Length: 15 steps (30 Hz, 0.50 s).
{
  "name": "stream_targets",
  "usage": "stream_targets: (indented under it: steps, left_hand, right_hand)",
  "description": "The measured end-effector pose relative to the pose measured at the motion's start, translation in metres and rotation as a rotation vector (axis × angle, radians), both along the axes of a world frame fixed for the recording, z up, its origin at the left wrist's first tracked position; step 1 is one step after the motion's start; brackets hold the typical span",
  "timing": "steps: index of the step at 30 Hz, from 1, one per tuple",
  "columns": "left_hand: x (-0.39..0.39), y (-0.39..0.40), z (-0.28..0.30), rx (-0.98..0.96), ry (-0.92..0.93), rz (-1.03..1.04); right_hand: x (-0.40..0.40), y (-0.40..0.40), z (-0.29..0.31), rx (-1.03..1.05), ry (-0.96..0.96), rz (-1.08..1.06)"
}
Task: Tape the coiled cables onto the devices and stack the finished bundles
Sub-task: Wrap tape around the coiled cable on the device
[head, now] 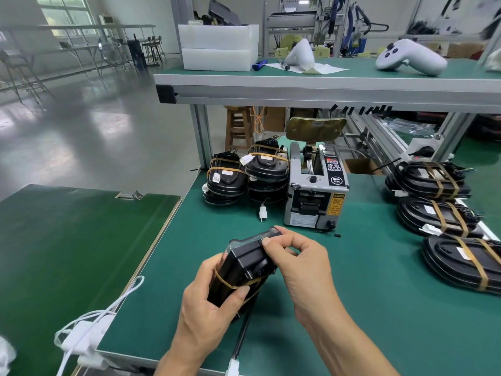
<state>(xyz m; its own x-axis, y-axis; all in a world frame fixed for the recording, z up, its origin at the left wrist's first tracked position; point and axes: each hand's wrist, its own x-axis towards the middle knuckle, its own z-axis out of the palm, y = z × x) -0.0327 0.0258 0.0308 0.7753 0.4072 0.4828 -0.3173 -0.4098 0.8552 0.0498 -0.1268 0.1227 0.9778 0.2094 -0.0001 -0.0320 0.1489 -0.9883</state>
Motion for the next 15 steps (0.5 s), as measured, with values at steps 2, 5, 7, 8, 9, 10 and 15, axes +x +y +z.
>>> stream_targets:
  steps: [2, 5, 7, 8, 9, 10, 15]
  left_hand:
    - [0.0001, -0.0001, -0.0006, 0.004, -0.004, -0.004]
    - [-0.0009, -0.0005, -0.0006, 0.008, -0.003, -0.001]
    - [-0.0016, -0.0008, 0.0002, 0.009, -0.005, 0.000]
    - [-0.0021, -0.0012, 0.0011, 0.012, -0.006, 0.001]
    - [-0.0025, -0.0016, 0.0021, 0.015, -0.009, -0.001]
    - [-0.0028, -0.0021, 0.0029, 0.019, -0.014, -0.005]
    - [-0.0040, -0.0036, 0.0033, 0.043, -0.030, -0.016]
  right_hand:
    - [0.0002, -0.0002, 0.0003, -0.010, -0.004, -0.003]
    - [0.0007, -0.0012, 0.0001, -0.016, 0.004, -0.010]
    - [0.0019, -0.0019, 0.0002, -0.022, 0.018, -0.008]
    - [0.0021, -0.0022, 0.0005, -0.024, 0.025, -0.004]
    - [0.0024, -0.0025, 0.0009, -0.027, 0.029, 0.001]
    - [0.0027, -0.0028, 0.0010, -0.033, 0.033, 0.006]
    - [0.0054, -0.0053, -0.0026, -0.055, 0.072, 0.021]
